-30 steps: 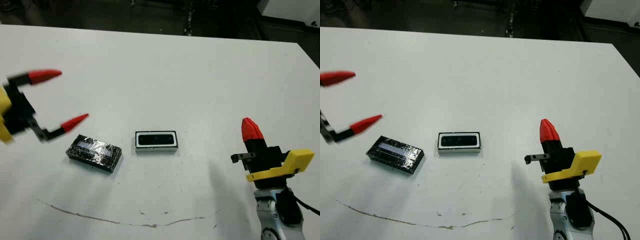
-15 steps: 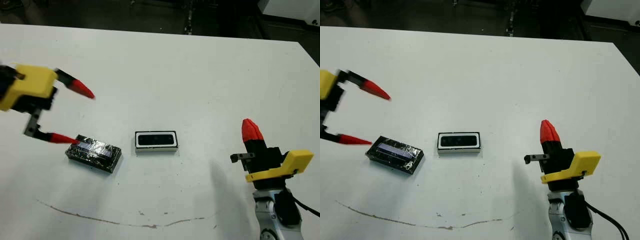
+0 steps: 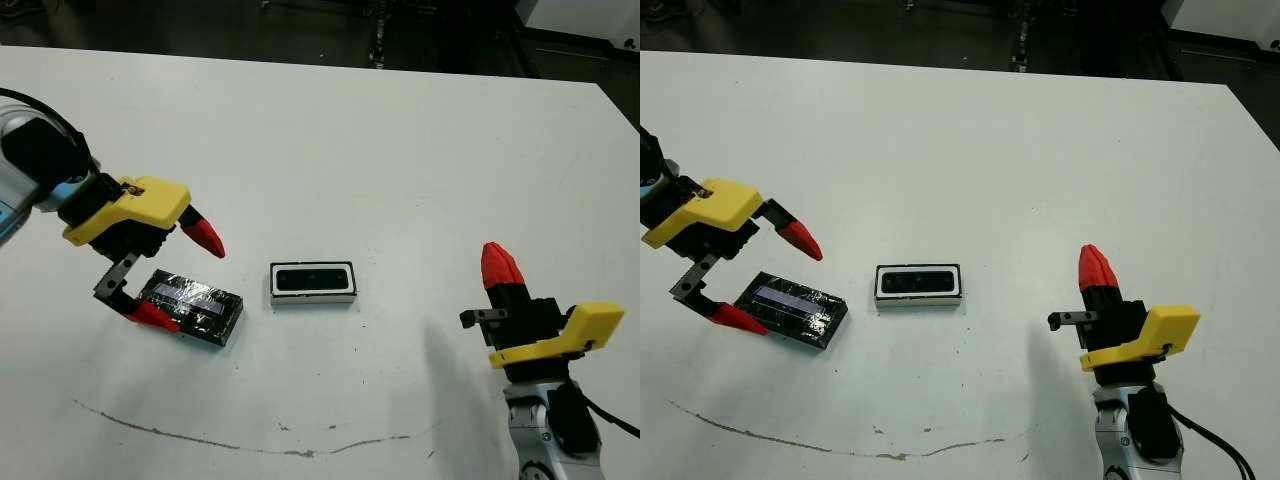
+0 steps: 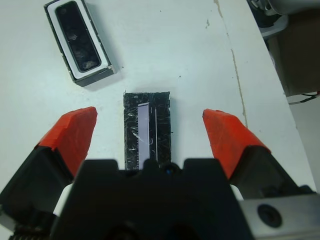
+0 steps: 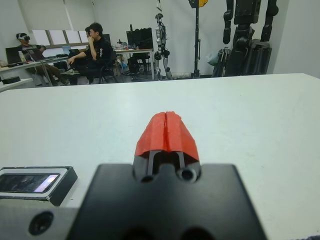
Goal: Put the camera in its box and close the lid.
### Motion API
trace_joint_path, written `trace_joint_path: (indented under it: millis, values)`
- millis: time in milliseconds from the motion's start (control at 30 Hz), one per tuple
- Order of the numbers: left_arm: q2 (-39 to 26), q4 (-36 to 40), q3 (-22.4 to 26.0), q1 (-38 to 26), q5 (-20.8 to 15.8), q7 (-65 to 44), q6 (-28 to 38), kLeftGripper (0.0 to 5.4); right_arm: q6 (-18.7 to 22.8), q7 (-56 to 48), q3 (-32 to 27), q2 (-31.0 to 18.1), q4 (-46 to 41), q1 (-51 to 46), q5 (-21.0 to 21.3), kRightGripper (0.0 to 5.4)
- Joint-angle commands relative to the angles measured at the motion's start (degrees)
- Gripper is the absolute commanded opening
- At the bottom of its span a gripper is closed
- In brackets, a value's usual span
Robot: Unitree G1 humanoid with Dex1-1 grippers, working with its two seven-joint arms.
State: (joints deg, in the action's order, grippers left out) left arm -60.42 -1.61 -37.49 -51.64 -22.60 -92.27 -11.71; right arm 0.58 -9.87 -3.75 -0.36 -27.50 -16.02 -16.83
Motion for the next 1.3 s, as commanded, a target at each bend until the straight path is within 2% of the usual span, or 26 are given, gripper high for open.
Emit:
trace_joint_path:
  millis: [33, 200, 300, 467, 767, 933, 1067, 1300]
  values:
    - [1.24, -1.19, -0.80, 0.39, 0.25, -0.23, 2.05, 5.40, 0.86, 0.46, -0.18, -0.70, -0.14, -0.51, 0.22, 0.02]
    - [1.95, -2.46, -2.13, 1.50, 1.13, -0.23, 3.04, 5.40, 0.65, 0.51, -0.30, -0.82, 0.17, -0.32, 0.20, 0.02]
    - [1.84, -2.22, -2.66, 1.81, 1.48, -0.23, 0.89, 5.40, 0.31, 0.80, -0.16, -0.90, 0.28, -0.33, 1.23, 0.02]
    - [3.01, -3.08, -1.20, 3.72, 2.31, -0.23, 2.99, 5.40, 0.53, 0.39, -0.32, -0.87, 0.49, -0.23, 0.48, 0.02]
    - [5.09, -5.31, -0.36, 4.86, 6.67, -0.23, 4.50, 5.40, 0.35, 0.22, -0.77, -1.29, 0.62, -0.26, 0.41, 0.02]
    - [5.56, -6.29, -0.95, 4.81, 7.75, -0.23, 3.82, 5.40, 0.51, 0.09, -0.88, -1.32, 0.65, -0.14, 0.41, 0.02]
    - [6.18, -7.36, -0.55, 5.43, 7.23, -0.23, 2.47, 5.40, 0.54, -0.18, -0.96, -1.62, 0.80, 0.04, 0.41, 0.02]
    - [7.10, -8.27, -0.58, 6.40, 9.22, -0.23, 4.48, 5.40, 0.12, -0.29, -0.87, -2.07, 1.19, 0.21, 0.20, 0.02]
